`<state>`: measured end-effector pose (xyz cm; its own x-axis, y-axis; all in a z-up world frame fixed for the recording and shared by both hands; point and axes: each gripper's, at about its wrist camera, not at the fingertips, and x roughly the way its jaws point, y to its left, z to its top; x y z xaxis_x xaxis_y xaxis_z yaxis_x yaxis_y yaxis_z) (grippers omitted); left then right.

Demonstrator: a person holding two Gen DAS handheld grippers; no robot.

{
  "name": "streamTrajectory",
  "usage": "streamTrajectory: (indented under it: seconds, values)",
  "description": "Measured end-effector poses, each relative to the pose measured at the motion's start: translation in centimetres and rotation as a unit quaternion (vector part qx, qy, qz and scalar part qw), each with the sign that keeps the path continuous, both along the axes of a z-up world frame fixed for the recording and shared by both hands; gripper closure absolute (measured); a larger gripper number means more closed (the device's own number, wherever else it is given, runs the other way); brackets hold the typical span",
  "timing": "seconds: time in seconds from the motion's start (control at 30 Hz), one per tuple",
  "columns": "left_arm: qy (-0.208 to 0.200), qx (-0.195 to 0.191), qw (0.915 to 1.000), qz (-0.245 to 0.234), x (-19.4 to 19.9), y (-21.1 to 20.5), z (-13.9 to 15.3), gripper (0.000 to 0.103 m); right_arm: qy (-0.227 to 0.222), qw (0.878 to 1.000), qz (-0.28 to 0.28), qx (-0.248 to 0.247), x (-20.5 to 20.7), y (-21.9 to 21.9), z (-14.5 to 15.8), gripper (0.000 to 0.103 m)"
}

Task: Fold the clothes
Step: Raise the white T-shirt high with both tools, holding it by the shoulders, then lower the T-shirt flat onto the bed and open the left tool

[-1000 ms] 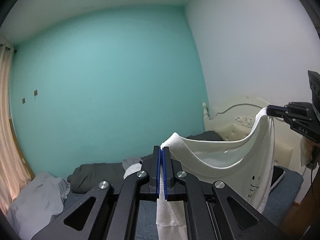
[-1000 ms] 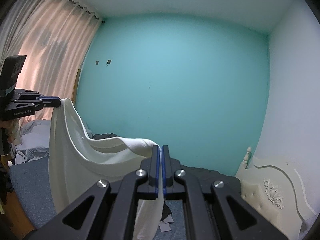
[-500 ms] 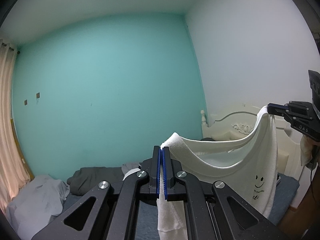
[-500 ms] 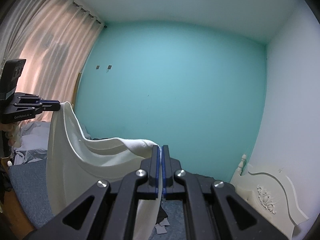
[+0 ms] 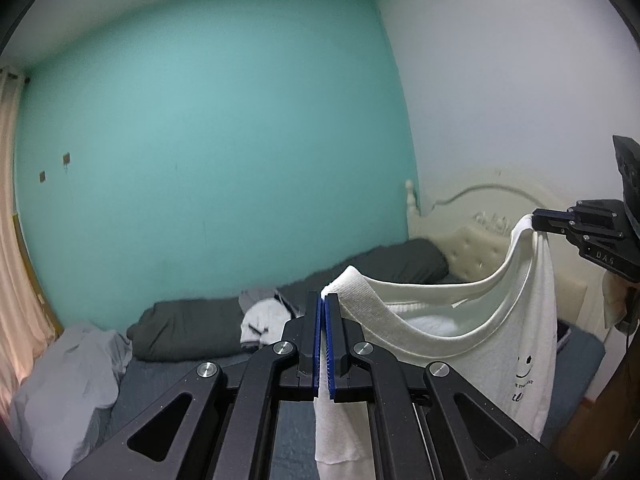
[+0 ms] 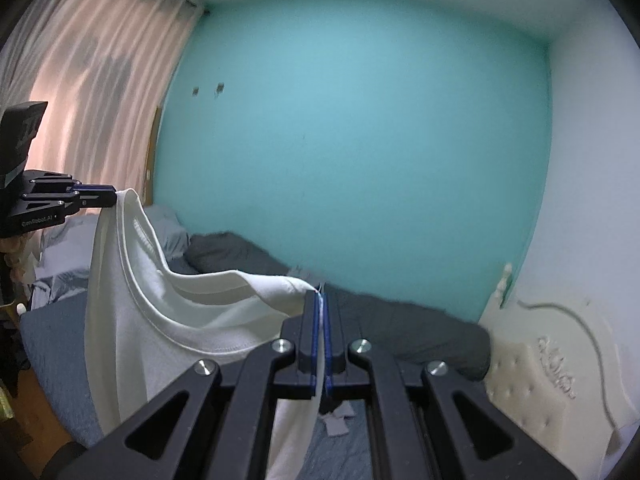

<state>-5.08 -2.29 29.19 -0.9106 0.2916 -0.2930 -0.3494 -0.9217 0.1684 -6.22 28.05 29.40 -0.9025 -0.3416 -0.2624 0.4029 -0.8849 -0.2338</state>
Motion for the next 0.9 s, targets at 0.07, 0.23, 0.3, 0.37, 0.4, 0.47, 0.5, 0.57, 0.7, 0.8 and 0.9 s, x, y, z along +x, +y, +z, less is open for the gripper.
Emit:
streamTrajectory:
  seconds: [0.07,0.23,0.3,0.37,0.4,0.47,0.5,0.57,0.7,0.8,0.9]
  values:
    - [-0.018,-0.008,0.9998,0.004,-2.3,0.2,-2.4,0.101,-0.024,1.0,-0.002,0.004,-2.6,-0.6,-2.4,0.101]
    - [-0.057,-0.02,0.9981,0.013,-8.8,0.9,-9.3,0.101,-0.074,0.997,-0.005,0.002,-8.9,-1.3,-8.4,0.101]
    - [-0.075,-0.018,0.9969,0.017,-12.0,0.9,-12.2,0.101,-0.093,0.996,-0.006,0.002,-11.6,-1.7,-10.9,0.101]
    - [-0.092,-0.017,0.9954,0.022,-14.8,0.6,-14.8,0.101,-0.11,0.994,-0.007,0.001,-14.4,-2.2,-13.2,0.101]
    - [-0.1,-0.016,0.9945,0.024,-16.2,0.5,-16.1,0.101,-0.118,0.993,-0.008,0.001,-15.8,-2.5,-14.4,0.101]
    - [-0.114,-0.014,0.9929,0.028,-19.3,0.4,-18.4,0.101,-0.132,0.991,-0.011,0.001,-19.1,-2.7,-16.5,0.101]
    - [-0.121,-0.013,0.9921,0.029,-20.8,0.4,-19.5,0.101,-0.138,0.99,-0.014,0.001,-20.6,-2.7,-17.5,0.101]
    - [-0.135,-0.012,0.9902,0.032,-24.0,0.3,-21.8,0.101,-0.149,0.989,-0.018,0.0,-23.6,-2.9,-19.5,0.101]
    - [-0.165,-0.013,0.9855,0.038,-30.2,0.2,-26.4,0.101,-0.17,0.985,-0.022,0.003,-29.4,-3.4,-23.3,0.101]
    - [-0.183,-0.009,0.9821,0.043,-33.7,-0.3,-29.4,0.101,-0.187,0.982,-0.024,0.008,-33.7,-4.0,-26.3,0.101]
    - [-0.204,-0.011,0.9777,0.047,-38.1,-0.4,-33.6,0.101,-0.205,0.978,-0.027,0.01,-37.8,-4.8,-29.4,0.101]
